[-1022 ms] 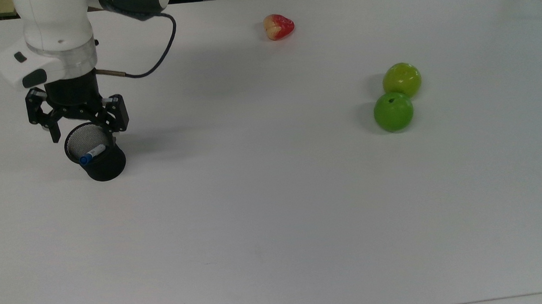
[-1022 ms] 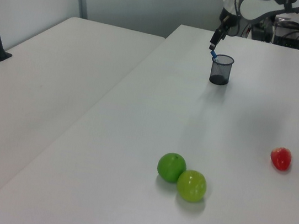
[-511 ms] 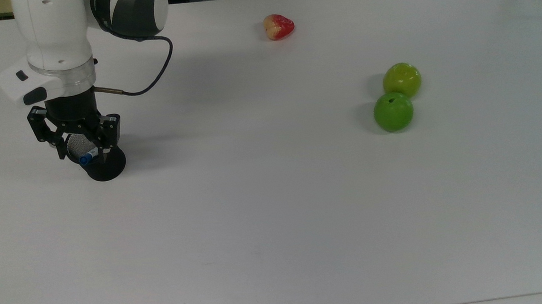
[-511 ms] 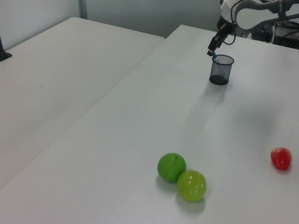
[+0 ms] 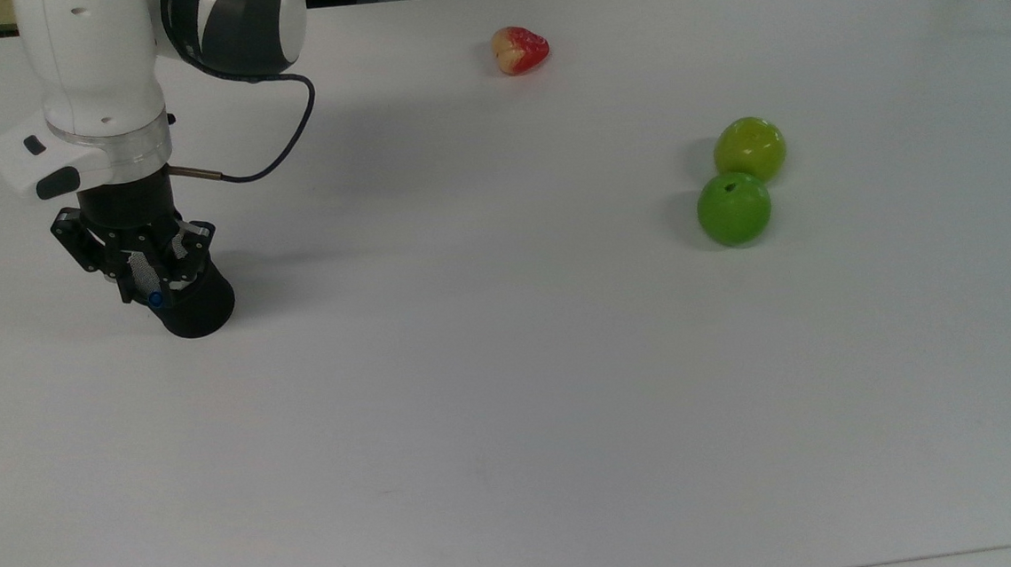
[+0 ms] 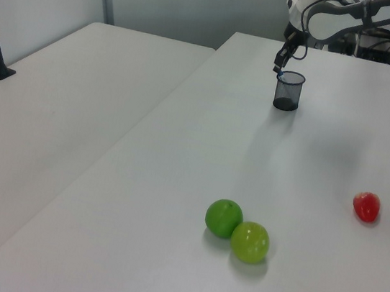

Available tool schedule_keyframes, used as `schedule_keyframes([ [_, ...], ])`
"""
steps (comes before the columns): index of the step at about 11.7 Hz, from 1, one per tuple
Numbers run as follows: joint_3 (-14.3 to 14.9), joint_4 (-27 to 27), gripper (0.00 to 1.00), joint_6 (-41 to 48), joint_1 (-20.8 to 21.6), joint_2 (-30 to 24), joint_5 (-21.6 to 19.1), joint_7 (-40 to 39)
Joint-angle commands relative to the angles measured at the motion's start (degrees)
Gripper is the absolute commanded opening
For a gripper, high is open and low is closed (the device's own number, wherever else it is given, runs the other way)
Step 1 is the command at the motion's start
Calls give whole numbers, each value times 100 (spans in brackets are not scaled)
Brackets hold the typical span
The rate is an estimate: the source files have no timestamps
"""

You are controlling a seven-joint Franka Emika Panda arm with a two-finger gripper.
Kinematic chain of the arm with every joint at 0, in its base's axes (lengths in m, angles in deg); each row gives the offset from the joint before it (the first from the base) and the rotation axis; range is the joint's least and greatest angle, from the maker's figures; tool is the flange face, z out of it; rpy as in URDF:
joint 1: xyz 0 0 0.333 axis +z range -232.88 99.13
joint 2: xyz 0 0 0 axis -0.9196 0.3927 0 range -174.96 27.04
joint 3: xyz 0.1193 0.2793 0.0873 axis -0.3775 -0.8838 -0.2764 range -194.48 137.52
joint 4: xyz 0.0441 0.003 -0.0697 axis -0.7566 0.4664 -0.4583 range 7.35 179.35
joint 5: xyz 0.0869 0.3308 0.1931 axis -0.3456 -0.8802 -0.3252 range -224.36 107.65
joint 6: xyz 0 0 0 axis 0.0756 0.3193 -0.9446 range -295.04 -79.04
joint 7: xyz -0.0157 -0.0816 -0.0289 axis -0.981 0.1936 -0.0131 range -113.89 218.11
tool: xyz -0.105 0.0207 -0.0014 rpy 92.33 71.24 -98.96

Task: Take marker pen
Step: 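Lower the gripper into the cup and close on the blue-capped marker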

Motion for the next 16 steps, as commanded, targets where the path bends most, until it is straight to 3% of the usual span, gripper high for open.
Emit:
schedule_keyframes([
  [1, 8, 172, 33, -168, 0, -40, -53, -32],
  [5, 8, 172, 29, -168, -9, -40, -53, -41],
  [11, 8, 163, 12, -141, -9, -66, -53, -32],
  [16, 8, 146, 9, -115, -9, -136, -53, -15],
])
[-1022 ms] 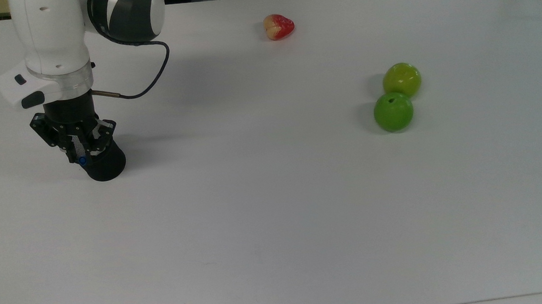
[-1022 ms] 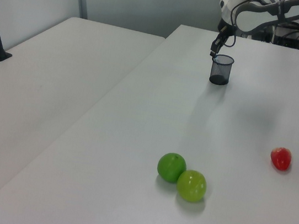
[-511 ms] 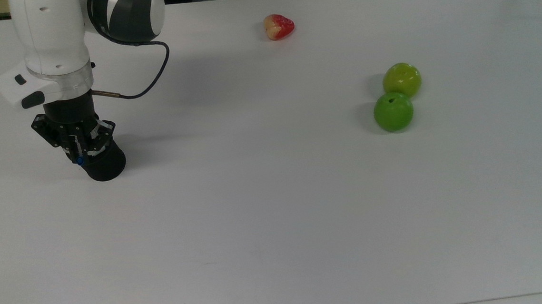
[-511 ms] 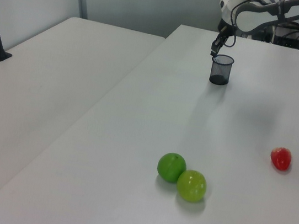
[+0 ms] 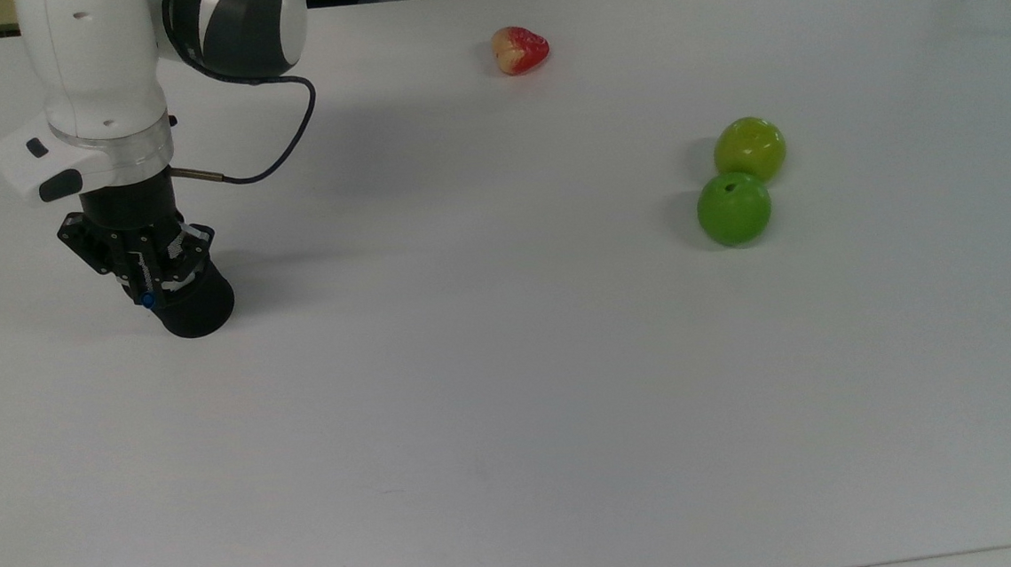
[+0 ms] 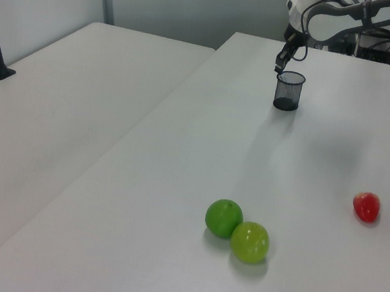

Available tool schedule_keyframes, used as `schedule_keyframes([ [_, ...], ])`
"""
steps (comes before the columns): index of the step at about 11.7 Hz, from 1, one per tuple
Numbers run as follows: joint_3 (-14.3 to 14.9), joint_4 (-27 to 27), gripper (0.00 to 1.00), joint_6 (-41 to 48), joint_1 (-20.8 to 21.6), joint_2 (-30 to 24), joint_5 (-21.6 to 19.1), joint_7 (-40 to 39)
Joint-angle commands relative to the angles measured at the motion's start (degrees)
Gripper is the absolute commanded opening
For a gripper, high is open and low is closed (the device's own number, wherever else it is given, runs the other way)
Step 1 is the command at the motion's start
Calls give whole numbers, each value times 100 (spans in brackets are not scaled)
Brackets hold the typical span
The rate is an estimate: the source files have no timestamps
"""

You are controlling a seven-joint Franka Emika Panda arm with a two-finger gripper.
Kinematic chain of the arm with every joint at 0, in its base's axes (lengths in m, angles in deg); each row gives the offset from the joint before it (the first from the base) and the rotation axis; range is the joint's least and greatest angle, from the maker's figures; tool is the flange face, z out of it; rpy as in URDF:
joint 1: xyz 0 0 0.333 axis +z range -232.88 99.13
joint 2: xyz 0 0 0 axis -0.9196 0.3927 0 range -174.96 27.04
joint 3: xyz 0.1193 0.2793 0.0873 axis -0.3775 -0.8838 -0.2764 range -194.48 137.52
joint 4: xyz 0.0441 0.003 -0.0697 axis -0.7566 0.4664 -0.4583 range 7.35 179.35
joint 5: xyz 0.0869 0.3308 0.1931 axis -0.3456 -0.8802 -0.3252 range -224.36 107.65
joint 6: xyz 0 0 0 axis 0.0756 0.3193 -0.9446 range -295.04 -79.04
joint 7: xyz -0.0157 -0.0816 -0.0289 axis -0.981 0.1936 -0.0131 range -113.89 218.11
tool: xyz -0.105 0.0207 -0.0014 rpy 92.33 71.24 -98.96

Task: Take marker pen
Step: 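Lower the gripper into the cup and close on the blue-capped marker, then lift the marker straight up out of the pen cup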

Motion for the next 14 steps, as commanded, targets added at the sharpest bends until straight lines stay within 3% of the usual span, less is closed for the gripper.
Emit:
schedule_keyframes([
  [1, 8, 119, 9, -97, 1, -205, -53, -6],
  [10, -19, 84, 9, 377, 1, -1391, -88, 12],
  [14, -80, 84, 9, 779, 167, -1507, -360, 187],
])
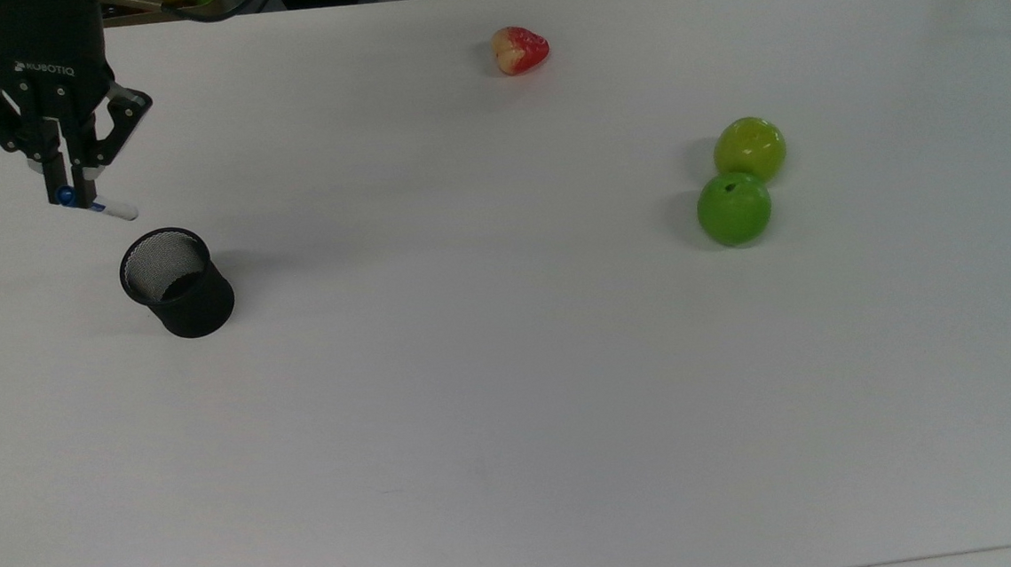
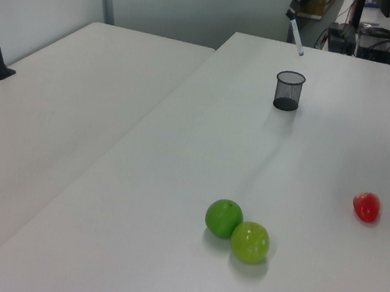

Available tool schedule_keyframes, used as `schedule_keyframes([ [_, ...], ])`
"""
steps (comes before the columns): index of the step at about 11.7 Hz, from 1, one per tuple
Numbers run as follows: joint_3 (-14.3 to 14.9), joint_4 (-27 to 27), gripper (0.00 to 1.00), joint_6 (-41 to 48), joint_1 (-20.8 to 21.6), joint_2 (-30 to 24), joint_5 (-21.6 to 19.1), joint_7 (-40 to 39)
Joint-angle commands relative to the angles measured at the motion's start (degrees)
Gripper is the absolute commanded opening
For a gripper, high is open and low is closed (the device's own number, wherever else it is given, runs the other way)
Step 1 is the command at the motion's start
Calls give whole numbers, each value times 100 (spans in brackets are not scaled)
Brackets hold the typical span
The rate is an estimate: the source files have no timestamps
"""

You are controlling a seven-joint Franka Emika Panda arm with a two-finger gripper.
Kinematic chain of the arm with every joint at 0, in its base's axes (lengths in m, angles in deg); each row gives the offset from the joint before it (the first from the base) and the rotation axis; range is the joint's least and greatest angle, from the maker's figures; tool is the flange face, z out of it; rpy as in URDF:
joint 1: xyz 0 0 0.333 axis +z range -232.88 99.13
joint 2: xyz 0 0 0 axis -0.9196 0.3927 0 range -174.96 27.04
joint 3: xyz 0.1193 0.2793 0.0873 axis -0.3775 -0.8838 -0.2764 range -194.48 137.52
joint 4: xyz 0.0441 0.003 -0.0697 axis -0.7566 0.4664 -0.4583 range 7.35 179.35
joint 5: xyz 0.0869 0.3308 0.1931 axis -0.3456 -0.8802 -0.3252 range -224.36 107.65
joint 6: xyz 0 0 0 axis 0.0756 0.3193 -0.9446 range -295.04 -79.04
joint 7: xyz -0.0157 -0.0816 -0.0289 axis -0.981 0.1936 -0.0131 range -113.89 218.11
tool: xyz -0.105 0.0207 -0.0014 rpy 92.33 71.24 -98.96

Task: Take marker pen
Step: 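Lift the marker straight up out of the pen cup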

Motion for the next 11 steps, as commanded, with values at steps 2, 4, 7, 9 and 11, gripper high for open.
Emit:
schedule_keyframes([
  [2, -45, 137, 9, 880, 418, -171, -164, 371],
  [4, -45, 137, 9, 1425, 647, -241, -164, 495],
  [7, -45, 146, 9, 2199, 1034, -189, -164, 486],
  [9, -45, 181, 9, 2638, 1350, -127, -155, 495],
  [11, -45, 208, 9, 2990, 1579, -66, -155, 504],
])
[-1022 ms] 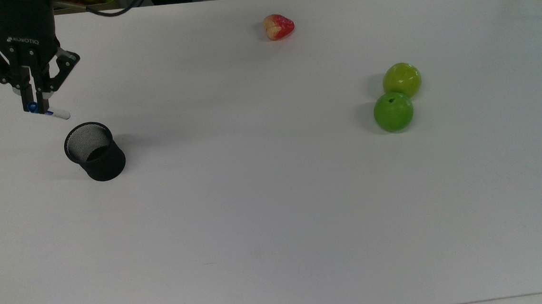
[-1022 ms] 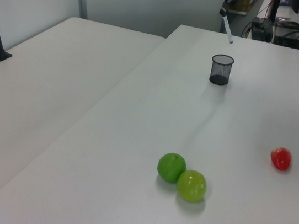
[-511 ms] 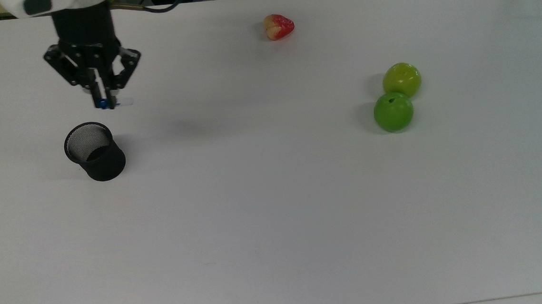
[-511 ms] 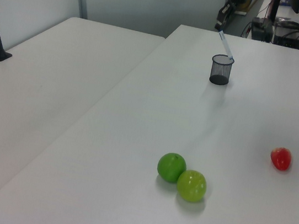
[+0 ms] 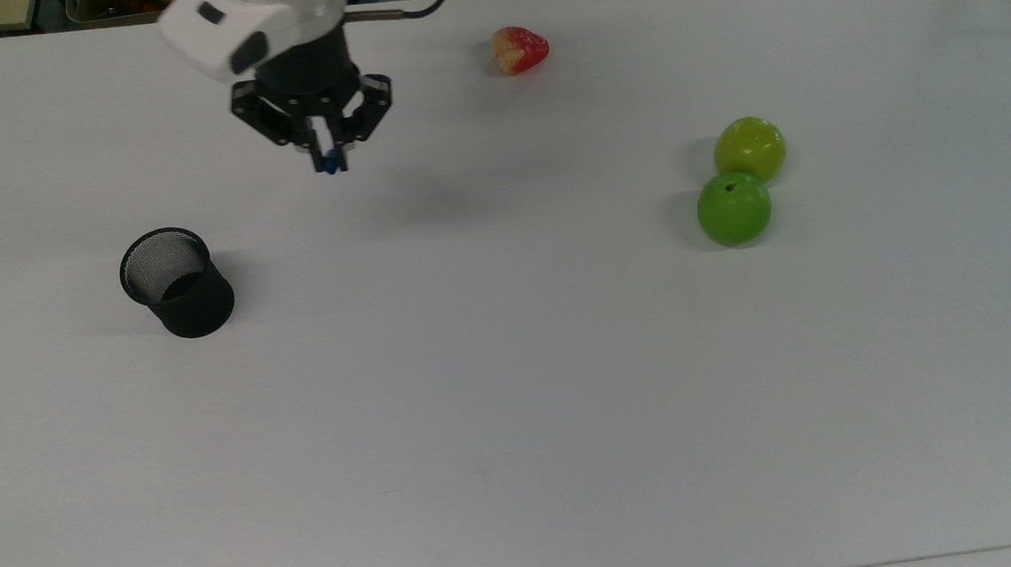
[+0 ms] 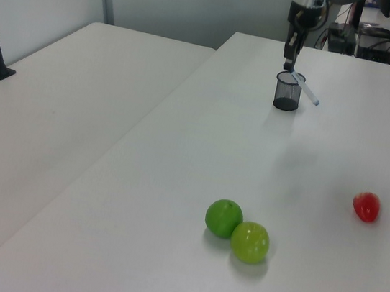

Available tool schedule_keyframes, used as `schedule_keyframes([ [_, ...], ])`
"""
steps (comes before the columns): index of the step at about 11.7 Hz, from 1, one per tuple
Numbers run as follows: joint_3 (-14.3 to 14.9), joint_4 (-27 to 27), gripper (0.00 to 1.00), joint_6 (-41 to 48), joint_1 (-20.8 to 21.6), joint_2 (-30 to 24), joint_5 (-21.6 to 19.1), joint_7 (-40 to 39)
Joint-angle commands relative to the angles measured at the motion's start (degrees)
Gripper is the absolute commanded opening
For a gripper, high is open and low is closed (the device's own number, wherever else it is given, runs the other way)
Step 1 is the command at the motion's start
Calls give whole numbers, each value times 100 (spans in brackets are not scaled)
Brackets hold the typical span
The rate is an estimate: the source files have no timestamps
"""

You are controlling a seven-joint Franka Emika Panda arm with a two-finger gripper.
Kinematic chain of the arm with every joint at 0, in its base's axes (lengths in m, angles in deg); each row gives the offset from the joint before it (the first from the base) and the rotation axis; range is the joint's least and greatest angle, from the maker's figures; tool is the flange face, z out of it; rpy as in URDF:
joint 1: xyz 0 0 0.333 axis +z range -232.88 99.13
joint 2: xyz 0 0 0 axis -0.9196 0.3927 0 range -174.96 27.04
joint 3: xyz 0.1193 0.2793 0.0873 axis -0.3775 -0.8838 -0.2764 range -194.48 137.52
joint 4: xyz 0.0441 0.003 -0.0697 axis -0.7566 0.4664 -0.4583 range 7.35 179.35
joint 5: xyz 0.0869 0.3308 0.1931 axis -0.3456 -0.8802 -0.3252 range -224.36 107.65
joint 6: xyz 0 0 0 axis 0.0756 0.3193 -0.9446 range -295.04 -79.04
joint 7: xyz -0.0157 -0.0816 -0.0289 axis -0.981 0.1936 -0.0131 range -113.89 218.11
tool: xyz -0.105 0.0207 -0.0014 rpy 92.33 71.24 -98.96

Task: Take marker pen
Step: 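Lift the marker straight up out of the pen cup, then carry the marker away from the cup and lower it to the table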

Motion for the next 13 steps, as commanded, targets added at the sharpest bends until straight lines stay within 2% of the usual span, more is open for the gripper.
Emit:
schedule_keyframes([
  [1, 49, 177, 9, 511, 413, 1, -44, 80],
  [4, 49, 371, 9, 486, 642, 168, -44, 175],
  [6, 49, 380, 9, 433, 730, 378, -44, 544],
  [10, 49, 380, 9, 83, 844, 826, -44, 659],
  [13, 49, 380, 10, -85, 845, 959, -44, 677],
])
